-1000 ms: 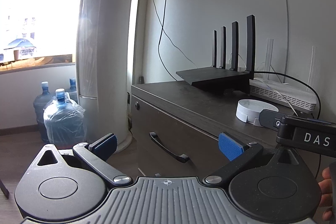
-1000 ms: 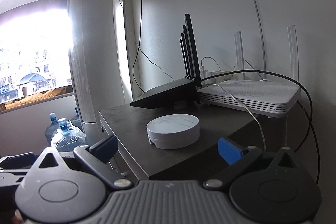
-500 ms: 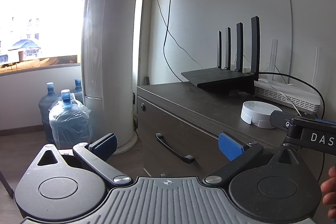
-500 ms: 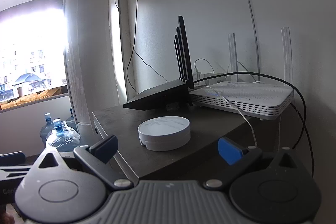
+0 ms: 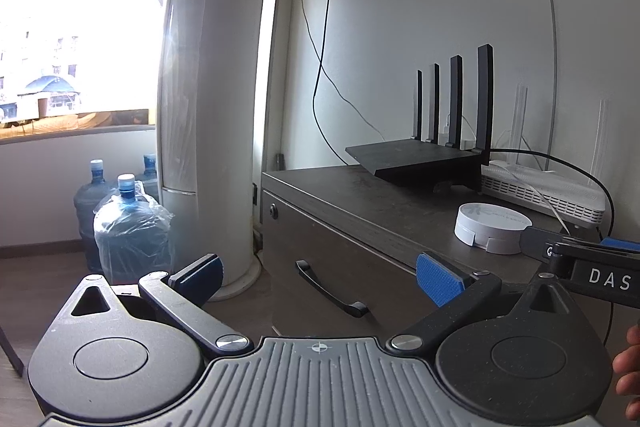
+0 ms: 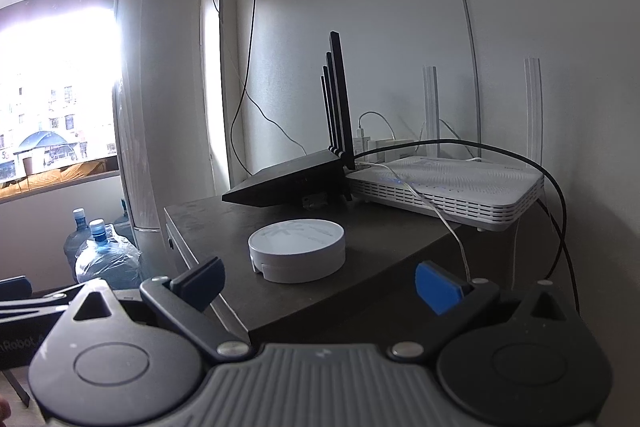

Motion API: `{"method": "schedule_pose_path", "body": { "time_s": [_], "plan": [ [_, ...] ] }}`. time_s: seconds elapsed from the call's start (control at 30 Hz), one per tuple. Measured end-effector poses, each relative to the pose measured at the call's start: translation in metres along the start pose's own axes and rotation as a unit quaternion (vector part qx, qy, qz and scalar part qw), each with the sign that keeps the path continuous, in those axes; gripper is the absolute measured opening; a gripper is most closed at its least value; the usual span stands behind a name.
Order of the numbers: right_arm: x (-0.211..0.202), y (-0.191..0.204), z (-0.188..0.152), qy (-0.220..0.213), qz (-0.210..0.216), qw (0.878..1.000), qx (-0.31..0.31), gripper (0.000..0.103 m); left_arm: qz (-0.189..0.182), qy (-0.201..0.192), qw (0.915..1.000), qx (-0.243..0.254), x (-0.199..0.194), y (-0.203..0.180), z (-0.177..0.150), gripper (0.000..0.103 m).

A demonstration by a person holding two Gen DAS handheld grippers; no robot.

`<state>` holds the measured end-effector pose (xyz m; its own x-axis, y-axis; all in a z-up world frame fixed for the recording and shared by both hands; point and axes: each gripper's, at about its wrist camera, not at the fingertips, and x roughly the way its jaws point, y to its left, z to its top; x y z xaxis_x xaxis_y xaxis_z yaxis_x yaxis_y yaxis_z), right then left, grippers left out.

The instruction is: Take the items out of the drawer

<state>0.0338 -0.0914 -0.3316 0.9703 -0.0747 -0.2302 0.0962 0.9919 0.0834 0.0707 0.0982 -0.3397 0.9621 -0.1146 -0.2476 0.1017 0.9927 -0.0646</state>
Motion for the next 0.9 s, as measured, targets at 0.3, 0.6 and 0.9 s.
{"method": "schedule_pose_path", "body": {
  "time_s": [0.3,0.6,0.9],
  "plan": [
    [-0.001,0.001,0.000,0.004,-0.001,1.000,-0.005,0.103,-0.001,-0.003,1.0000,-0.004,-0.004,0.003,0.001,0.103],
    [0.026,0.010,0.002,0.002,0.015,1.000,-0.025,0.103,-0.003,-0.002,1.0000,-0.007,-0.005,0.005,0.000,0.103],
    [0.044,0.015,-0.007,0.009,-0.007,0.999,-0.035,0.099,0.002,0.007,0.9999,-0.009,0.002,0.008,-0.002,0.103]
  ]
}}
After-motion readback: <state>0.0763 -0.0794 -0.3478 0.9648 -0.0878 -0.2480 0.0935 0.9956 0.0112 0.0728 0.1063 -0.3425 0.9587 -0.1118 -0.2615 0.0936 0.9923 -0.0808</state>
